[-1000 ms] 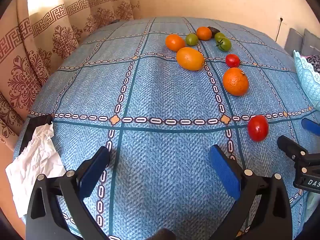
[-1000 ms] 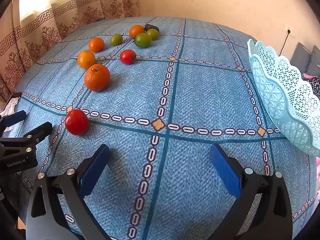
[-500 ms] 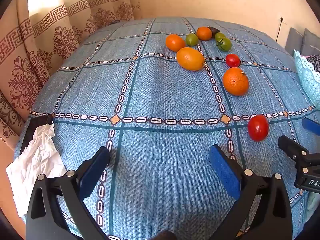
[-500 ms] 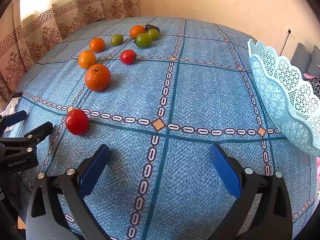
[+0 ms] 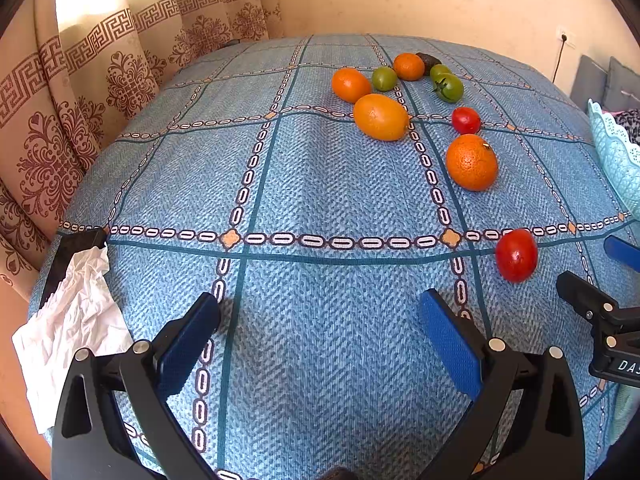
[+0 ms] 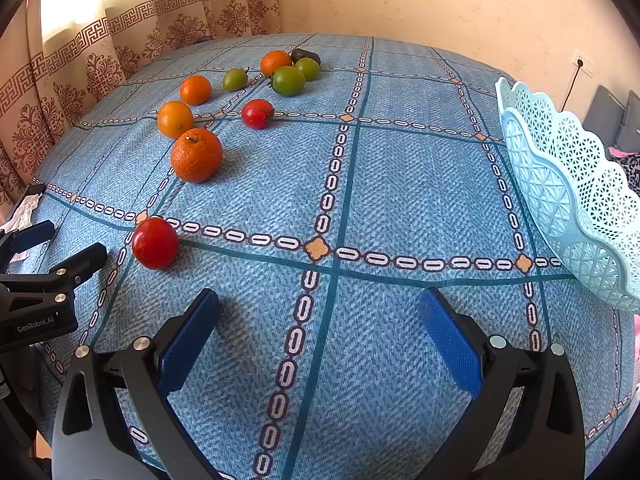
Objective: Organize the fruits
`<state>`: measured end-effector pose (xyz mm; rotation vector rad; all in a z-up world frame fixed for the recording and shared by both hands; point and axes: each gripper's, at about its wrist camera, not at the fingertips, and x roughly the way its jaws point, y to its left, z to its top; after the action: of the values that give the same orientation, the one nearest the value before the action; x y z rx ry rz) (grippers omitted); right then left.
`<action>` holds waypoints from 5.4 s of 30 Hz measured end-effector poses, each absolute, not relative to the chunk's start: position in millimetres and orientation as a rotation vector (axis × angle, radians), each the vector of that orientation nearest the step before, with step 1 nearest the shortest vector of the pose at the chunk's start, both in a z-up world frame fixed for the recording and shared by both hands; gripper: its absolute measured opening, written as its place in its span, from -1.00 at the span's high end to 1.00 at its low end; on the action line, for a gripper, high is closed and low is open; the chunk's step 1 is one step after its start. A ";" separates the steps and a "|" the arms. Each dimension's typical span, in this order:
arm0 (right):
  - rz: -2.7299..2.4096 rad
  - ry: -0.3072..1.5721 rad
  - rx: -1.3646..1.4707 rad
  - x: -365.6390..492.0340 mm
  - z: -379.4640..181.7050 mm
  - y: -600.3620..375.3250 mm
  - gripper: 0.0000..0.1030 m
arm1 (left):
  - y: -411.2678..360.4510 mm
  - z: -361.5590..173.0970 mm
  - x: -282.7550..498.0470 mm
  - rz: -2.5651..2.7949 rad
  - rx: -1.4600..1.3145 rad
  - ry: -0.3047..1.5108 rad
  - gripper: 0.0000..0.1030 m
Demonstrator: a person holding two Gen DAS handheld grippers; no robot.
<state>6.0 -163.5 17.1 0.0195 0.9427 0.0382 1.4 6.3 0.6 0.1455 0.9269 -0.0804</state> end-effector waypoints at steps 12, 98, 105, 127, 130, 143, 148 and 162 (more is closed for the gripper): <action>0.038 0.943 0.018 6.6 17.0 -163.6 -0.96 | 2.9 0.2 0.4 -0.078 0.151 0.924 -0.91; 0.300 0.884 0.055 23.4 30.1 -104.6 0.45 | 16.2 55.4 20.5 -0.071 0.143 0.731 -0.91; 0.240 0.860 0.079 15.0 38.1 -130.6 0.45 | -9.2 53.4 25.3 -0.123 0.177 0.732 -0.91; 0.105 0.831 0.134 -0.2 42.0 -194.1 0.45 | -89.0 14.8 61.0 -0.306 0.223 0.860 -0.42; 0.101 0.825 0.139 0.2 43.9 -196.5 0.45 | -91.4 8.2 67.7 -0.320 0.208 0.890 -0.22; 0.098 0.820 0.148 -2.7 45.3 -197.1 0.45 | -90.8 9.3 67.9 -0.342 0.173 0.894 0.26; 0.100 0.818 0.148 -2.0 46.7 -196.7 0.45 | -88.1 11.6 63.4 -0.339 0.171 0.888 0.26; 0.080 0.764 0.160 -13.3 65.7 -204.7 0.45 | -103.1 33.4 43.5 -0.325 0.208 0.801 0.26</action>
<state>-13.3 -204.7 65.7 0.1595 0.7636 0.0799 43.5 -103.1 33.4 0.2084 0.8008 -0.3250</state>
